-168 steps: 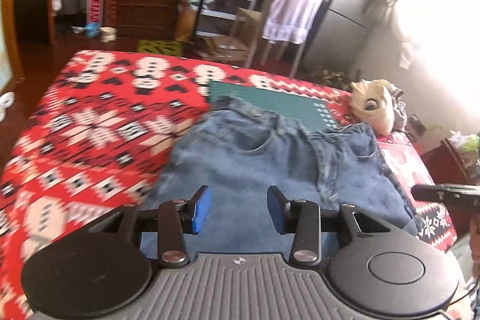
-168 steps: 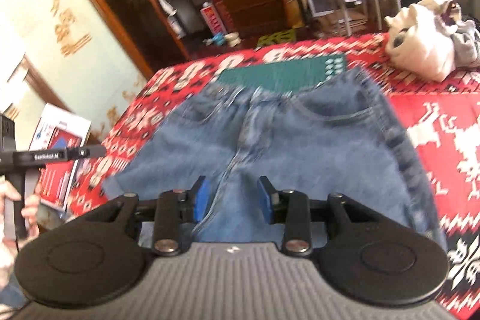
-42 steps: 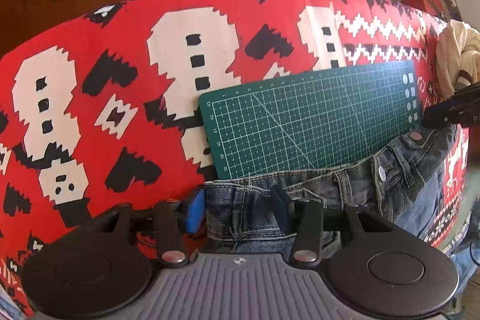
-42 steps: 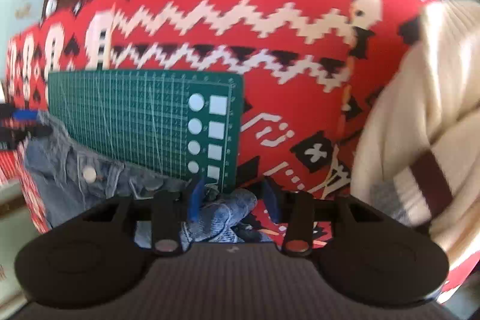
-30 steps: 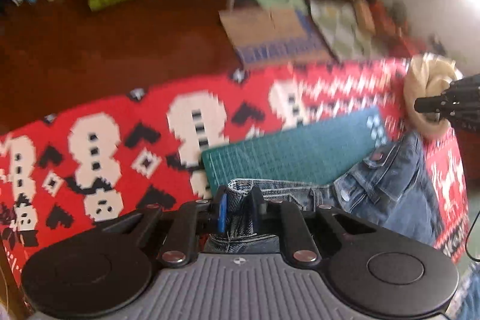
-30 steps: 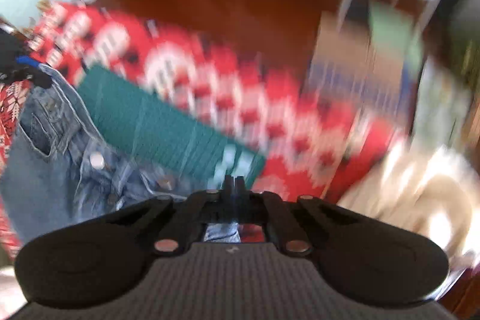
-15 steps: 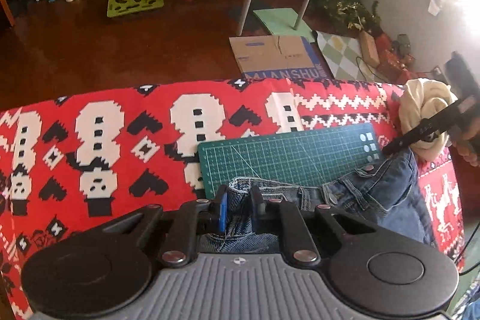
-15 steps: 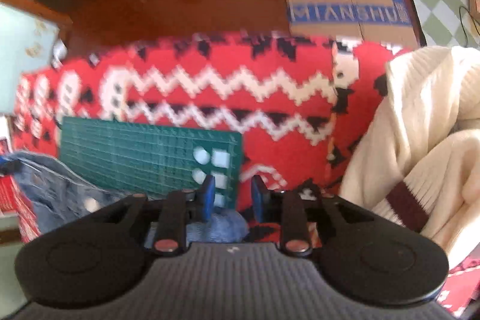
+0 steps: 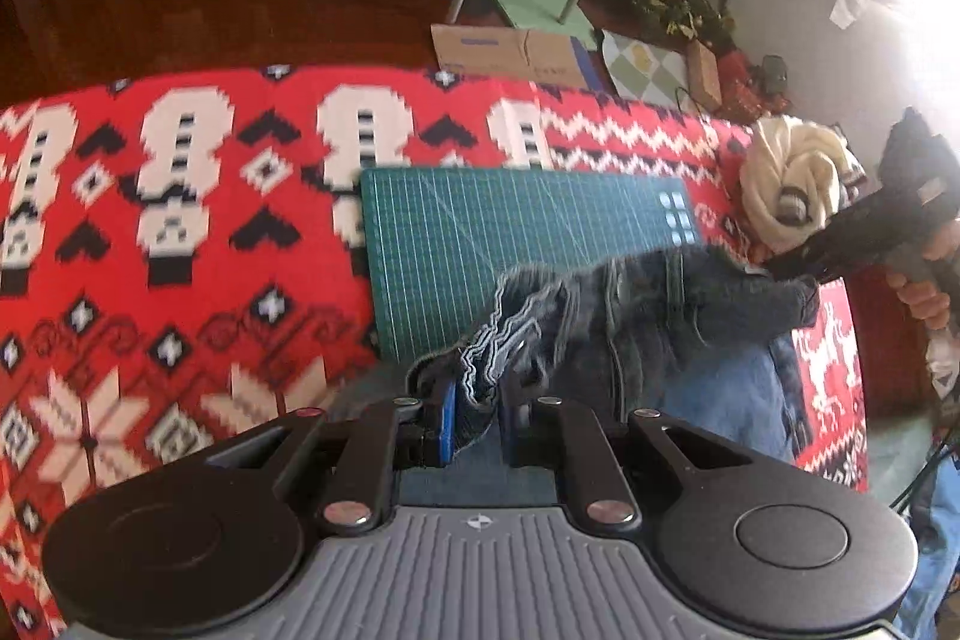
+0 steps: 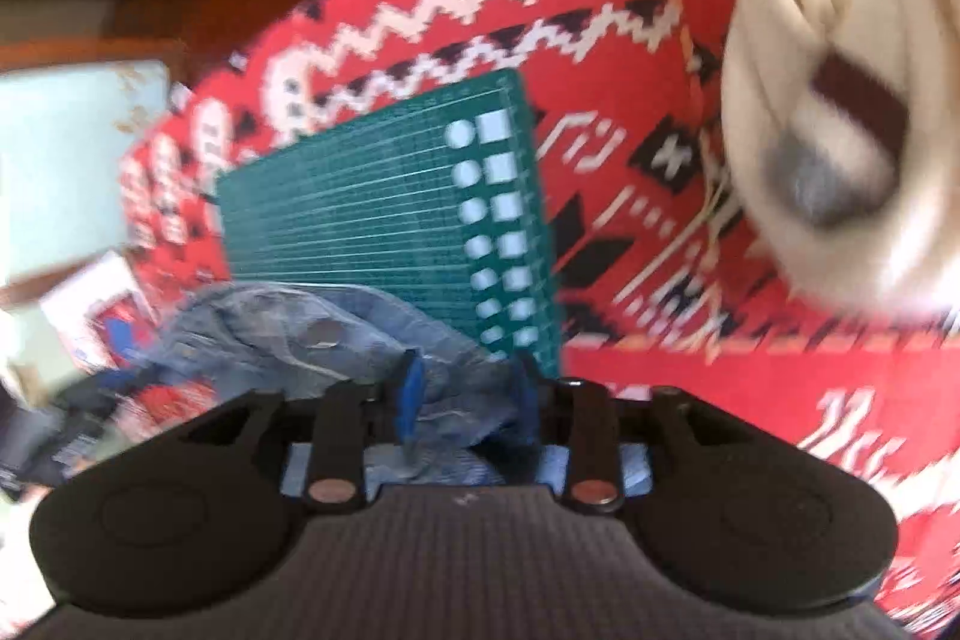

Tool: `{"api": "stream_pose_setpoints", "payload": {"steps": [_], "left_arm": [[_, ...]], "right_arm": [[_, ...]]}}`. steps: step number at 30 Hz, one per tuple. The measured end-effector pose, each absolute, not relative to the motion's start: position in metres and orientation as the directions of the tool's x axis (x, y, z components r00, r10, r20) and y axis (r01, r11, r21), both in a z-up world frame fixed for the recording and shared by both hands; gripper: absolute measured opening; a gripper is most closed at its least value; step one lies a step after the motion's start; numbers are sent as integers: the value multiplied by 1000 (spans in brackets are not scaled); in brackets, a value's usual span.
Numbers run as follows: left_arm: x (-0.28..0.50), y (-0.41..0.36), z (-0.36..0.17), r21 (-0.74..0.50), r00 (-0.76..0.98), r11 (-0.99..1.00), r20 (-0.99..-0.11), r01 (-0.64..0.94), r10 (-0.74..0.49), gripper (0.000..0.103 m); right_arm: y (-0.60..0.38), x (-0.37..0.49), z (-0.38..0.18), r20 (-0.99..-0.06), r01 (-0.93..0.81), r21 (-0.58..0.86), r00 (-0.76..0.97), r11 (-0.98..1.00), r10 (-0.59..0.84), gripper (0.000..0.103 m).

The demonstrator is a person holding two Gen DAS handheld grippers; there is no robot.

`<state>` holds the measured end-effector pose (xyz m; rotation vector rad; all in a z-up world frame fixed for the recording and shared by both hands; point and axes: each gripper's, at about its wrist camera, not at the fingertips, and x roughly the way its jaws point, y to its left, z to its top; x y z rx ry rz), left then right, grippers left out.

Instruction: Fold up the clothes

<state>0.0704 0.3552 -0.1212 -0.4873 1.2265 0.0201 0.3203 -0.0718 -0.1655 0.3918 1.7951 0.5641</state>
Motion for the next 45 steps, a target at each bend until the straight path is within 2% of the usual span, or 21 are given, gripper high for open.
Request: {"api": "stream_pose_setpoints", "payload": {"steps": [5,11,17,18,19,22,27,30,33,35,36,37,41,45], "left_arm": [[47,340,-130,-348,291,892,-919,-287,-265,13],[36,331,-146,-347,260,882,-927,-317,-271,13],[39,327,-156,-335,247,886,-933,-321,-263,13],[41,327,-154,-329,261,887,-932,-325,-251,12],[42,328,-151,-323,278,887,-931,-330,-236,11],[47,339,-124,-297,404,888,-903,-352,-142,10],[71,364,-109,-246,512,879,-859,-408,-2,9],[98,374,-127,-218,501,889,-865,-403,15,10],[123,383,-145,-172,465,896,-884,-410,43,19],[133,389,-149,-167,454,887,-890,-430,52,20],[138,392,-151,-165,448,883,-892,-440,57,20],[139,392,-149,-163,452,885,-890,-436,59,21],[131,382,-139,-152,457,901,-888,-407,57,29],[109,357,-138,-189,431,907,-902,-376,-9,30]], "right_arm": [[-89,289,-134,-761,11,630,-188,776,620,52],[-85,250,-115,-793,-108,610,-82,785,604,50],[-85,265,-125,-776,-127,624,15,771,631,50],[-81,271,-129,-783,-146,614,12,776,622,43],[-76,278,-132,-790,-165,604,9,780,613,9],[-51,286,-122,-864,-337,458,49,822,501,7],[-27,257,-83,-846,-582,267,241,768,476,7],[-18,240,-87,-833,-615,210,294,760,468,7],[-24,245,-101,-854,-568,201,298,798,427,8],[-26,247,-114,-868,-535,172,315,827,384,15],[-27,247,-120,-871,-520,160,325,839,367,24],[-27,249,-126,-873,-504,162,327,848,361,29],[-29,252,-135,-873,-472,164,339,866,350,32],[-30,240,-123,-866,-457,140,373,878,332,33]]}}
